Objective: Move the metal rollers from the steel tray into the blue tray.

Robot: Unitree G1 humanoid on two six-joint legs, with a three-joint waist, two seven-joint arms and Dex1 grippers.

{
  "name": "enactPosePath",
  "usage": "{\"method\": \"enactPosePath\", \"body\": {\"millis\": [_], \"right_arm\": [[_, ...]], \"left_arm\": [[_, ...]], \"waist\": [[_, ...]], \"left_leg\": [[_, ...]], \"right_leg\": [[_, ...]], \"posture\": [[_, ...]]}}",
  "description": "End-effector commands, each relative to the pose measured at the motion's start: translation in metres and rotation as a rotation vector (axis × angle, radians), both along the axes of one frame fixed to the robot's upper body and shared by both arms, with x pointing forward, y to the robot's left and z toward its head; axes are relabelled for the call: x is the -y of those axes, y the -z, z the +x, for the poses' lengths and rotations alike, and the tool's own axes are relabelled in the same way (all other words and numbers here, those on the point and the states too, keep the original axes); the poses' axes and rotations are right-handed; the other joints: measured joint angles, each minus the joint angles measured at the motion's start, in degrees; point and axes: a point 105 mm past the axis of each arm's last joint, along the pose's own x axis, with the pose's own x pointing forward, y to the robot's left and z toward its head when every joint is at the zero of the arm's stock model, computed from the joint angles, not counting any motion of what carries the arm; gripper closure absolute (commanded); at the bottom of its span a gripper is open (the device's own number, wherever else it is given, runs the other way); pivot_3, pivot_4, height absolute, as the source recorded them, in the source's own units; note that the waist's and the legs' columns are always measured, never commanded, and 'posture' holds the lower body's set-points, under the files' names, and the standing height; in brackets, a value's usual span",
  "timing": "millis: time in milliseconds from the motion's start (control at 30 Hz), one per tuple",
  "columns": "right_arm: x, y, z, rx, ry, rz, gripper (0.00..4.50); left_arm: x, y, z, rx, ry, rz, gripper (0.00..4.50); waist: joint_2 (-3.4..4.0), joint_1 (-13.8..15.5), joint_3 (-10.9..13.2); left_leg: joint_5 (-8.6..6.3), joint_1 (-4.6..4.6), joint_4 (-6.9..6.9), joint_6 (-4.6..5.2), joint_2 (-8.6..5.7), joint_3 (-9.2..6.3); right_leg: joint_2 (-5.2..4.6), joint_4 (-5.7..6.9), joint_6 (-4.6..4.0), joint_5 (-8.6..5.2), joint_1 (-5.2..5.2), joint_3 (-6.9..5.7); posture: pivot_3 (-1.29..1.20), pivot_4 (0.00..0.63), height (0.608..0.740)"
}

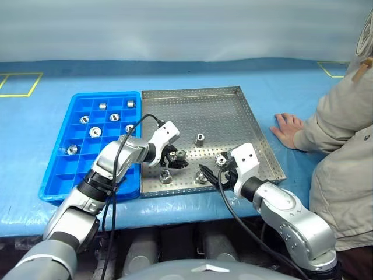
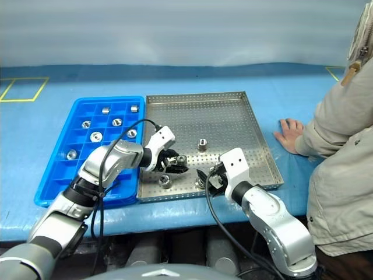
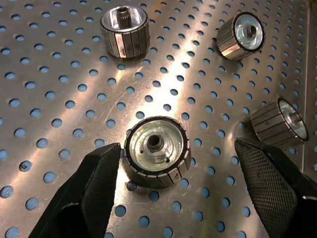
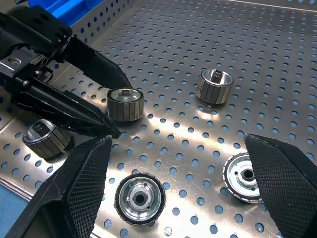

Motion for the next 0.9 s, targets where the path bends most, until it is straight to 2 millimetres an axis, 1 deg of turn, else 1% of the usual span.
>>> {"method": "enactPosePath", "body": {"millis": [33,67,167,233,267,333,400,467,567,600,700,767,833,900], "right_arm": [[-0.004,-0.013,-0.001,0.060,-0.014,0.011,0.00],[-0.004,-0.013,-0.001,0.061,-0.014,0.011,0.00],[-0.004,-0.013,0.000,0.065,-0.014,0.009,0.00],[-0.005,-0.014,0.000,0.065,-0.015,0.008,0.00],[-0.005,-0.014,0.000,0.065,-0.017,0.007,0.00],[-0.006,-0.014,0.000,0.065,-0.023,0.008,0.00],[-0.008,-0.014,0.001,0.067,-0.035,0.010,0.00],[-0.011,-0.015,0.002,0.068,-0.050,0.009,0.00],[-0.017,-0.016,0.004,0.071,-0.090,0.010,0.00],[-0.021,-0.018,0.005,0.075,-0.112,0.011,0.00],[-0.033,-0.020,0.009,0.084,-0.183,0.012,0.00],[-0.041,-0.021,0.011,0.087,-0.235,0.010,0.00],[-0.050,-0.022,0.012,0.090,-0.291,0.009,0.00],[-0.057,-0.023,0.013,0.092,-0.342,0.006,0.00]], "left_arm": [[0.003,-0.003,0.005,0.034,0.017,0.016,0.89],[0.003,-0.002,0.005,0.038,0.021,0.026,1.06],[0.003,-0.002,0.004,0.043,0.030,0.034,2.05],[0.002,-0.006,0.007,0.063,0.006,0.016,2.67],[0.001,-0.010,0.009,0.074,-0.013,0.002,2.83],[0.000,-0.017,0.013,0.095,-0.054,-0.038,2.82],[-0.006,-0.034,0.022,0.156,-0.156,-0.119,2.82],[-0.015,-0.047,0.026,0.196,-0.246,-0.181,2.82],[-0.033,-0.064,0.030,0.323,-0.388,-0.206,2.82],[-0.044,-0.069,0.029,0.371,-0.463,-0.212,2.82],[-0.075,-0.079,0.021,0.513,-0.693,-0.188,2.82],[-0.093,-0.082,0.011,0.583,-0.822,-0.164,2.82],[-0.108,-0.081,-0.002,0.647,-0.919,-0.110,2.82],[-0.119,-0.077,-0.012,0.701,-0.980,-0.040,2.82]], "waist": [[0.00,0.0,0.0],[0.00,0.0,0.0],[0.00,0.0,0.0],[0.00,0.0,0.0],[0.00,0.0,0.0],[0.00,0.0,0.0],[0.00,0.1,0.0],[0.00,0.1,0.0],[0.02,0.1,0.0],[0.01,0.2,0.0],[0.01,0.4,0.0],[0.01,0.8,0.0],[0.00,1.4,0.0],[-0.02,2.0,0.0]], "left_leg": [[0.00,0.00,0.00,0.00,0.00,0.00],[0.00,0.00,0.00,0.00,0.00,0.00],[0.00,0.00,0.00,0.00,-0.01,0.01],[-0.01,-0.01,0.00,0.01,-0.01,0.01],[-0.01,-0.02,0.00,0.01,-0.01,0.01],[-0.01,-0.01,0.00,0.01,0.00,0.01],[-0.01,-0.02,0.00,0.01,0.01,0.00],[-0.01,-0.04,0.00,0.01,0.01,0.00],[-0.01,-0.02,-0.02,0.01,0.03,0.00],[-0.01,-0.01,-0.04,0.01,0.03,0.00],[-0.01,0.03,-0.08,0.01,0.03,0.02],[-0.01,0.02,-0.08,0.01,0.02,0.00],[-0.01,0.02,-0.07,0.01,0.01,-0.03],[-0.01,0.04,-0.07,0.01,0.00,-0.01]], "right_leg": [[0.00,0.00,0.00,0.00,0.00,0.00],[0.00,0.00,0.00,0.00,0.00,0.00],[-0.01,-0.01,0.00,0.00,0.00,0.01],[-0.02,-0.01,0.00,0.00,0.00,0.02],[-0.02,-0.01,0.00,0.00,0.00,0.02],[-0.02,0.00,0.00,0.00,-0.01,0.02],[-0.02,-0.01,0.00,0.00,-0.01,0.01],[-0.03,0.00,0.01,0.00,-0.02,0.01],[-0.02,-0.01,0.03,0.01,-0.03,0.02],[-0.03,0.00,0.03,0.01,0.00,0.04],[-0.03,-0.02,0.06,0.03,0.00,0.07],[-0.04,-0.02,0.29,0.18,0.01,0.08],[-0.05,-0.02,0.30,0.18,0.03,0.07],[-0.06,-0.03,0.24,0.15,0.05,0.07]], "posture": [[-0.12,0.150,0.740],[-0.12,0.150,0.740],[-0.12,0.150,0.740],[-0.11,0.150,0.740],[-0.10,0.150,0.740],[-0.10,0.150,0.740],[-0.09,0.150,0.740],[-0.08,0.150,0.740],[-0.06,0.150,0.740],[-0.04,0.150,0.740],[0.00,0.150,0.740],[0.03,0.150,0.740],[0.07,0.150,0.740],[0.10,0.150,0.740]]}}
